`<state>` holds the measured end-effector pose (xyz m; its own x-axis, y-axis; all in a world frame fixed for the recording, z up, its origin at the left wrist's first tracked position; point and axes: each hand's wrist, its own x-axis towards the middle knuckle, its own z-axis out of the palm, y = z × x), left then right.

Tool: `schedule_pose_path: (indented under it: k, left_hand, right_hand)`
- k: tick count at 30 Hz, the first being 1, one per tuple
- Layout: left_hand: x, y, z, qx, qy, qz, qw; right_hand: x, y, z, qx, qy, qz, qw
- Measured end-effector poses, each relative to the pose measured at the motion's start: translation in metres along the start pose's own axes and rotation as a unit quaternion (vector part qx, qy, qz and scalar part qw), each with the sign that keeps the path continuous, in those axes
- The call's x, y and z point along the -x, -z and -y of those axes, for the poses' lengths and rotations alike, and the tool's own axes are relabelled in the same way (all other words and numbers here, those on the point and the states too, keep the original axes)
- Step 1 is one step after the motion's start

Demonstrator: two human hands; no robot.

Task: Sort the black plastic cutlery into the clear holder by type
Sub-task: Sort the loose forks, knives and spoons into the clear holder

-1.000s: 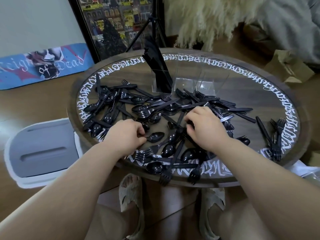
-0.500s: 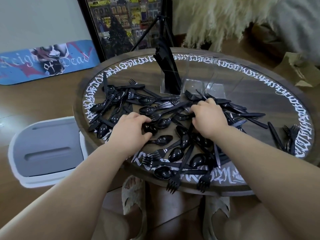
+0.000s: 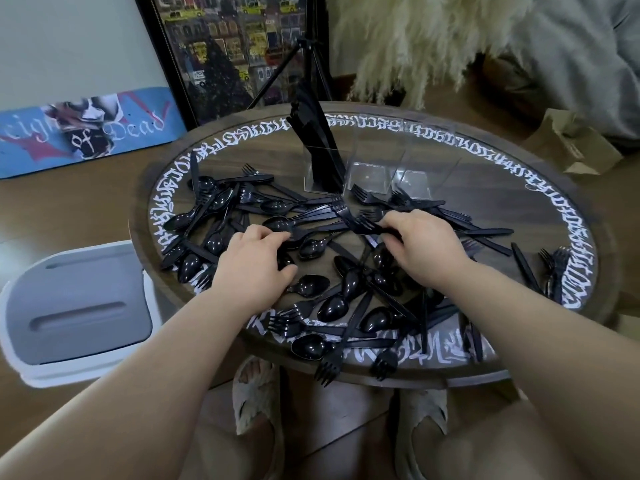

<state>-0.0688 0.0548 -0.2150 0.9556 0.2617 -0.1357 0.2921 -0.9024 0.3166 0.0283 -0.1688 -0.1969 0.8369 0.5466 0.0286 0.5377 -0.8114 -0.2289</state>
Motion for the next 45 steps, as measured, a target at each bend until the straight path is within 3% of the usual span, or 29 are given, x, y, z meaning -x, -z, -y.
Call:
schedule_pose_path:
  k: [4, 8, 19, 30, 32, 35, 37, 39, 42, 45]
  left_hand:
    - [0.001, 0.003, -0.011, 0.038, -0.025, -0.041, 0.998]
    - [0.001, 0.006, -0.023, 0.150, -0.050, -0.040, 0.987]
    - [-0.001, 0.004, -0.029, 0.445, 0.029, 0.017, 0.895]
    - [-0.005, 0.013, -0.015, 0.494, 0.105, 0.002, 0.863]
    - [-0.005, 0.014, -0.012, 0.483, 0.101, -0.004, 0.870]
    - [-0.008, 0.016, -0.005, 0.455, 0.108, -0.026, 0.884]
    - [-0.009, 0.016, 0.000, 0.448, 0.128, -0.028, 0.884]
    - [-0.010, 0.016, 0.002, 0.438, 0.139, -0.025, 0.888]
    - [-0.012, 0.013, 0.003, 0.429, 0.137, -0.019, 0.893]
    - [-0.012, 0.011, 0.002, 0.422, 0.129, -0.016, 0.897]
  right_hand:
    - [0.002, 0.006, 0.006, -0.067, 0.009, -0.025, 0.997]
    - [-0.003, 0.003, 0.021, -0.146, 0.049, -0.052, 0.987]
    - [-0.002, -0.022, 0.041, -0.125, 0.160, -0.073, 0.976]
    - [-0.011, -0.029, 0.052, -0.122, 0.195, -0.050, 0.972]
    - [-0.013, -0.027, 0.058, -0.122, 0.200, -0.032, 0.972]
    - [-0.021, -0.023, 0.054, -0.118, 0.113, -0.026, 0.986]
    - [-0.029, -0.023, 0.037, -0.069, 0.013, -0.052, 0.996]
    - [-0.034, -0.026, 0.020, -0.004, -0.074, -0.028, 0.997]
    - [-0.036, -0.033, 0.012, 0.025, -0.105, 0.038, 0.993]
    - [-0.040, -0.035, 0.016, 0.013, -0.110, 0.034, 0.993]
